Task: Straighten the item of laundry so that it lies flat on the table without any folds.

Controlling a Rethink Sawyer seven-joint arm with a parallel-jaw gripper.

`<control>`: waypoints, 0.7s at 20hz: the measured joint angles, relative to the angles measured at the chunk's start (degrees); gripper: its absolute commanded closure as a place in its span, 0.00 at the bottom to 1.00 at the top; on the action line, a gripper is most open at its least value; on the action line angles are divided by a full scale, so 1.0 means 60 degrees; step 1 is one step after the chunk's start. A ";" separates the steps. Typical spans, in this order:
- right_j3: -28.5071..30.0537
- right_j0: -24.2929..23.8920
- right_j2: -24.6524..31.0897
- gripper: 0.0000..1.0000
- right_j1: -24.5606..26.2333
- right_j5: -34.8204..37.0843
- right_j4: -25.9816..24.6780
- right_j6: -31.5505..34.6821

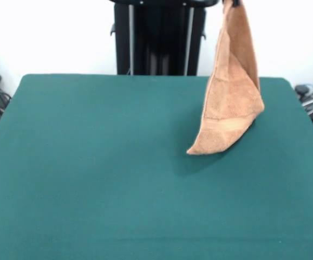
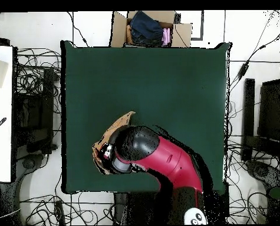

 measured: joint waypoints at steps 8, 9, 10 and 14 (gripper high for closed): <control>0.0208 -0.1096 0.0725 1.00 0.0036 -0.0014 -0.0529 -0.0995; 0.0208 -0.1187 0.0777 1.00 0.0042 -0.0014 -0.0580 -0.1042; 0.0210 -0.1375 0.0886 1.00 0.0052 -0.0016 -0.0678 -0.1149; 0.0203 -0.1997 0.1237 1.00 0.0112 -0.0014 -0.1020 -0.1423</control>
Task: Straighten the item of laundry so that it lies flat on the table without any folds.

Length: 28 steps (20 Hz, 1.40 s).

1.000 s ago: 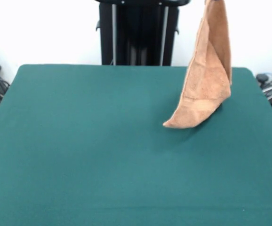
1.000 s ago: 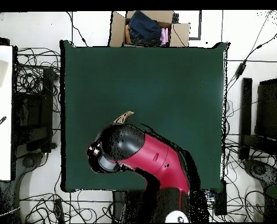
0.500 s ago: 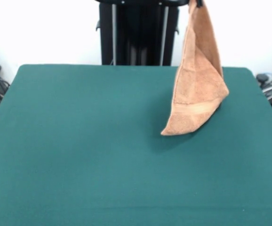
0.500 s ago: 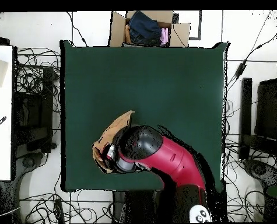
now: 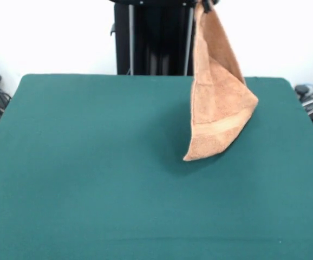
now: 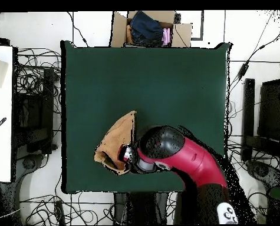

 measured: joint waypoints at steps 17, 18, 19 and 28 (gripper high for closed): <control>-0.0866 -0.3381 0.1884 1.00 0.2239 -0.0008 -0.2623 -0.2114; -0.0968 -0.3476 0.1977 1.00 0.2404 -0.0007 -0.2756 -0.2223; -0.1070 -0.3571 0.2070 1.00 0.2570 -0.0006 -0.2890 -0.2331; -0.2070 -0.4130 0.2887 1.00 0.3920 0.0332 -0.3754 -0.3096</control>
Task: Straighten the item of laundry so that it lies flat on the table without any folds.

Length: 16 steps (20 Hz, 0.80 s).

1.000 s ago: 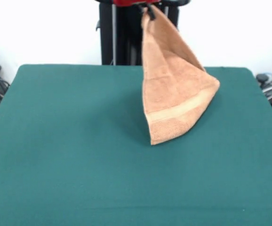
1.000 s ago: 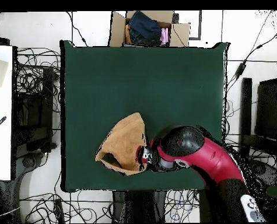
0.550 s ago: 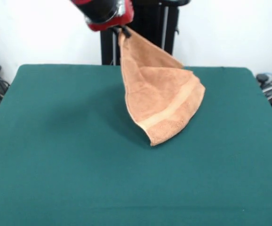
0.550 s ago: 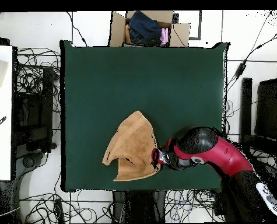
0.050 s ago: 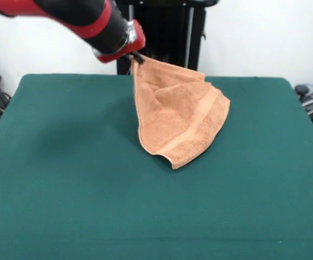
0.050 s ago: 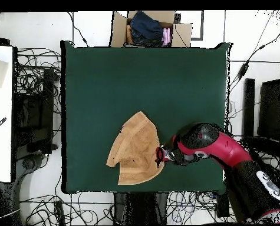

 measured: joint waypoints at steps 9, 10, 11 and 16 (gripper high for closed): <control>-0.0766 -0.0359 0.0704 1.00 0.0971 0.0876 -0.0406 -0.0684; -0.0848 -0.0371 0.0757 1.00 0.1056 0.0968 -0.0455 -0.0760; -0.0929 -0.0384 0.0810 1.00 0.1142 0.1059 -0.0503 -0.0835; -0.1199 -0.0441 0.1013 1.00 0.1411 0.1166 -0.0839 -0.0989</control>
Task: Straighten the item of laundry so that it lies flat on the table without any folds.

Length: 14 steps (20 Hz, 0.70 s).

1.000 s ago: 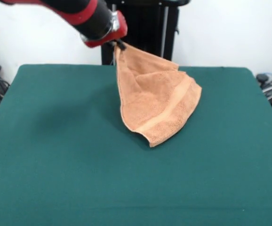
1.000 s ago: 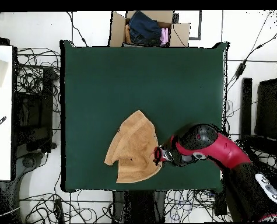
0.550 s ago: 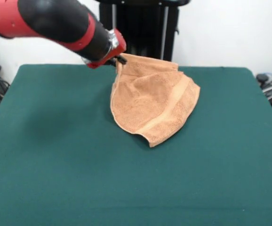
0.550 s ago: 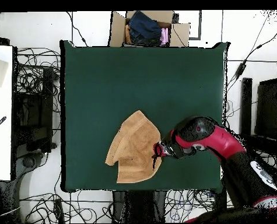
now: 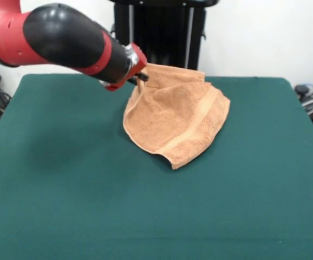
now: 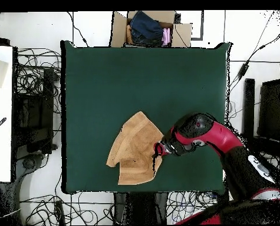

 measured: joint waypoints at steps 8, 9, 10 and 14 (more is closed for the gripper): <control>-0.0267 -0.0228 0.0010 1.00 0.0159 -0.0004 -0.0360 0.0000; -0.0344 -0.0296 0.0008 1.00 0.0202 -0.0004 -0.0422 0.0000; -0.0397 -0.0332 0.0008 1.00 0.0234 -0.0002 -0.0468 0.0000; -0.0724 -0.0440 0.0007 1.00 0.0430 0.0026 -0.0729 0.0000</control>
